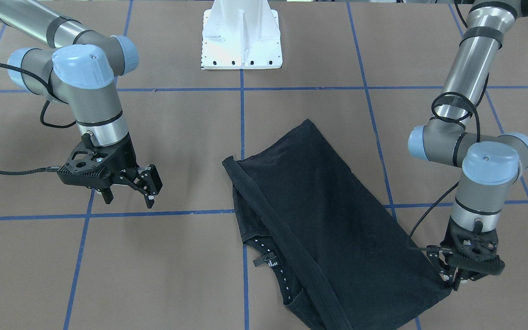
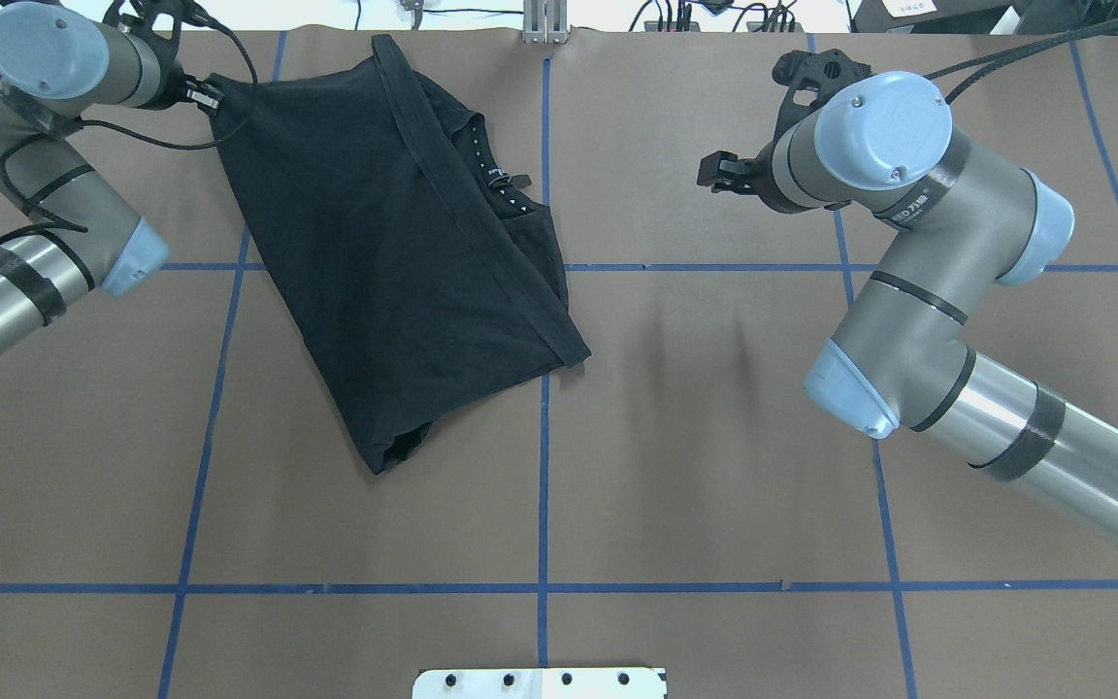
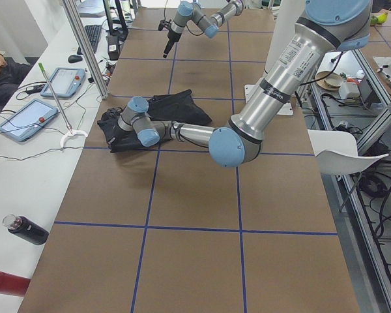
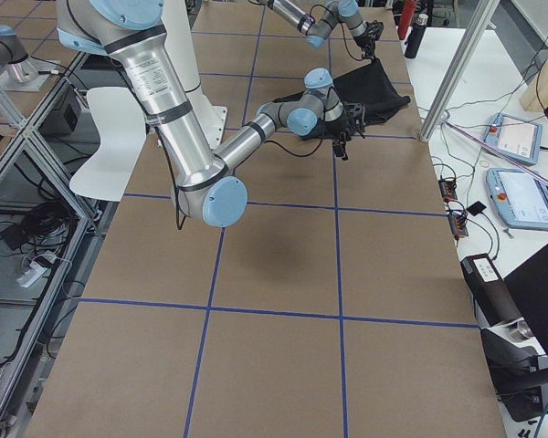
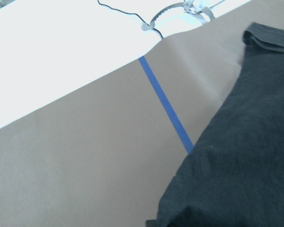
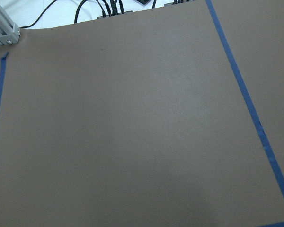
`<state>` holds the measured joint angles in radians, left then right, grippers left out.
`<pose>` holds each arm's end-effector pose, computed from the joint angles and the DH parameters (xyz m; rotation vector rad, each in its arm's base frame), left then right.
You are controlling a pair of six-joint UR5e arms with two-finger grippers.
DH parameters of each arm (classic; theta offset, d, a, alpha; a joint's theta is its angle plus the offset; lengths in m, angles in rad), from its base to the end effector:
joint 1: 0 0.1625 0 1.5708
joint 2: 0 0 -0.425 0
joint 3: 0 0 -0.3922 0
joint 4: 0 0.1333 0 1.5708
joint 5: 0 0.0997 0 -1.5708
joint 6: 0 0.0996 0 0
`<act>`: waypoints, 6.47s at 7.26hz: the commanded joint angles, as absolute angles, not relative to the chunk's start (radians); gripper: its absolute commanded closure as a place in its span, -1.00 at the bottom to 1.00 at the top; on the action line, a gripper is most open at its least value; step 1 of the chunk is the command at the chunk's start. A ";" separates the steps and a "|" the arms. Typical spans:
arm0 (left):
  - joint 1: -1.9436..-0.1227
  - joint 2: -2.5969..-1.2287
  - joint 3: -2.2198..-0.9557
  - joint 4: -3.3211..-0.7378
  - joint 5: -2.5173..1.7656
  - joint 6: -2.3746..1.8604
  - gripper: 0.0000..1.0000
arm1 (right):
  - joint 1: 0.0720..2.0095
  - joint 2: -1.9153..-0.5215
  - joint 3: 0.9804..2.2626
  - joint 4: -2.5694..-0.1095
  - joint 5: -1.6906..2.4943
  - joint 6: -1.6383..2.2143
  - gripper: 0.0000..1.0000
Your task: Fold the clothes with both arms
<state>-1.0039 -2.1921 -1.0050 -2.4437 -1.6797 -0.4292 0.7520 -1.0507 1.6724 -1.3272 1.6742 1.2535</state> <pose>0.3145 -0.7221 0.4658 0.7676 0.5325 0.1781 -0.4053 -0.5476 0.2912 0.3592 -0.7979 0.3621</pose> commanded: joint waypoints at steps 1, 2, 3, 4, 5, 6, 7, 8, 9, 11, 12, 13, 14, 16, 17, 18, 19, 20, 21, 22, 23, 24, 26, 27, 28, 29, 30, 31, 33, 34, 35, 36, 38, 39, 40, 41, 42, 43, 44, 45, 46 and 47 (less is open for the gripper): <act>-1.032 -2.126 -1.047 -2.562 -1.757 -0.408 -1.00 | 0.700 -0.985 1.634 -1.330 1.626 1.321 -1.00; -1.040 -2.087 -1.098 -2.569 -1.829 -0.410 -1.00 | 0.681 -0.921 1.561 -1.331 1.611 1.380 -1.00; -1.040 -2.036 -1.170 -2.568 -1.833 -0.419 -1.00 | 0.651 -0.832 1.478 -1.331 1.579 1.435 -1.00; -1.040 -2.016 -1.201 -2.565 -1.833 -0.422 -1.00 | 0.609 -0.777 1.418 -1.330 1.537 1.509 -0.97; -1.040 -2.016 -1.203 -2.565 -1.833 -0.423 -1.00 | 0.573 -0.740 1.370 -1.304 1.485 1.535 -0.85; -1.040 -2.014 -1.203 -2.565 -1.833 -0.423 -1.00 | 0.552 -0.711 1.298 -1.248 1.476 1.536 -0.62; -1.040 -2.011 -1.203 -2.566 -1.833 -0.425 -1.00 | 0.546 -0.668 1.188 -1.162 1.474 1.531 -0.54; -1.042 -2.005 -1.203 -2.569 -1.833 -0.425 -1.00 | 0.540 -0.634 1.133 -1.151 1.476 1.525 -0.47; -1.040 -2.005 -1.203 -2.569 -1.833 -0.426 -1.00 | 0.529 -0.638 1.123 -1.149 1.476 1.523 -0.33; -1.042 -2.000 -1.203 -2.569 -1.832 -0.426 -1.00 | 0.523 -0.638 1.112 -1.149 1.476 1.520 -0.22; -1.040 -2.000 -1.203 -2.569 -1.832 -0.426 -1.00 | 0.522 -0.641 1.106 -1.150 1.476 1.500 -0.22; -1.040 -2.000 -1.203 -2.569 -1.832 -0.426 -1.00 | 0.522 -0.644 1.106 -1.150 1.473 1.494 -0.21; -1.040 -2.000 -1.203 -2.569 -1.832 -0.426 -1.00 | 0.522 -0.643 1.106 -1.150 1.473 1.494 -0.03; -1.040 -2.000 -1.203 -2.569 -1.832 -0.426 -1.00 | 0.519 -0.640 1.106 -1.150 1.471 1.496 0.48; -1.040 -2.000 -1.203 -2.569 -1.832 -0.426 -1.00 | 0.517 -0.641 1.106 -1.150 1.471 1.496 0.50; -1.040 -2.000 -1.203 -2.569 -1.833 -0.426 -1.00 | 0.514 -0.641 1.106 -1.152 1.471 1.494 0.53; -1.040 -2.000 -1.203 -2.569 -1.832 -0.426 -1.00 | 0.512 -0.641 1.108 -1.152 1.470 1.494 0.80; -1.040 -2.000 -1.203 -2.569 -1.832 -0.426 -1.00 | 0.512 -0.640 1.112 -1.154 1.470 1.494 1.00; -1.040 -2.000 -1.203 -2.569 -1.833 -0.428 -1.00 | 0.514 -0.643 1.132 -1.161 1.471 1.470 1.00; -1.039 -2.002 -1.204 -2.571 -1.833 -0.428 -1.00 | 0.514 -0.697 1.203 -1.164 1.474 1.470 1.00; -1.039 -2.002 -1.204 -2.571 -1.833 -0.439 -1.00 | 0.503 -0.768 1.321 -1.205 1.473 1.470 1.00; -1.035 -2.002 -1.204 -2.571 -1.833 -0.460 -1.00 | 0.447 -0.863 1.485 -1.280 1.448 1.480 1.00; -1.034 -2.003 -1.206 -2.571 -1.833 -0.460 -1.00 | 0.304 -1.001 1.732 -1.386 1.318 1.520 1.00; -1.034 -2.003 -1.207 -2.571 -1.833 -0.460 -1.00 | 0.257 -1.009 1.780 -1.446 1.284 1.560 1.00; -1.035 -2.003 -1.212 -2.571 -1.833 -0.462 -1.00 | 0.232 -1.014 1.782 -1.448 1.260 1.563 1.00; -1.034 -2.003 -1.213 -2.571 -1.833 -0.462 -1.00 | 0.230 -1.034 1.782 -1.447 1.262 1.562 1.00; -1.034 -2.003 -1.213 -2.571 -1.833 -0.463 -1.00 | 0.232 -1.052 1.784 -1.444 1.264 1.559 1.00; -1.035 -2.002 -1.215 -2.571 -1.833 -0.474 -1.00 | 0.233 -1.052 1.784 -1.443 1.266 1.549 1.00; -1.034 -2.002 -1.215 -2.571 -1.835 -0.488 -1.00 | 0.235 -1.066 1.798 -1.443 1.269 1.546 1.00; -1.034 -2.002 -1.216 -2.571 -1.835 -0.488 -1.00 | 0.236 -1.065 1.815 -1.445 1.269 1.548 -0.22; -1.034 -2.002 -1.216 -2.571 -1.835 -0.488 -1.00 | 0.257 -1.055 1.819 -1.451 1.272 1.546 -0.99; -1.034 -2.003 -1.216 -2.571 -1.835 -0.488 -1.00 | 0.294 -1.037 1.818 -1.509 1.319 1.542 -1.00; -1.034 -2.002 -1.218 -2.571 -1.835 -0.489 -1.00 | 0.362 -0.910 1.774 -1.648 1.361 1.490 -1.00; -1.034 -2.002 -1.219 -2.572 -1.835 -0.489 -1.00 | 0.382 -0.790 1.646 -1.685 1.373 1.471 -1.00; -1.034 -2.000 -1.224 -2.571 -1.836 -0.488 -1.00 | 0.414 -0.672 1.476 -1.689 1.414 1.463 -1.00; -1.034 -1.994 -1.226 -2.571 -1.836 -0.489 -1.00 | 0.438 -0.582 1.331 -1.689 1.434 1.445 -1.00; -1.034 -1.990 -1.238 -2.571 -1.836 -0.489 -1.00 | 0.457 -0.515 1.204 -1.686 1.446 1.398 -1.00; -1.034 -1.983 -1.244 -2.569 -1.836 -0.488 -1.00 | 0.457 -0.497 1.154 -1.689 1.459 1.372 -1.00; -1.034 -1.982 -1.246 -2.569 -1.836 -0.489 -1.00 | 0.456 -0.492 1.137 -1.728 1.489 1.353 -1.00; -1.032 -1.982 -1.247 -2.569 -1.836 -0.489 -1.00 | 0.454 -0.459 1.091 -1.771 1.493 1.339 -1.00; -1.032 -1.982 -1.247 -2.569 -1.836 -0.489 -1.00 | 0.451 -0.442 1.050 -1.773 1.496 1.318 -1.00; -1.029 -1.982 -1.246 -2.569 -1.836 -0.488 -1.00 | 0.451 -0.442 1.046 -1.793 1.497 1.299 -1.00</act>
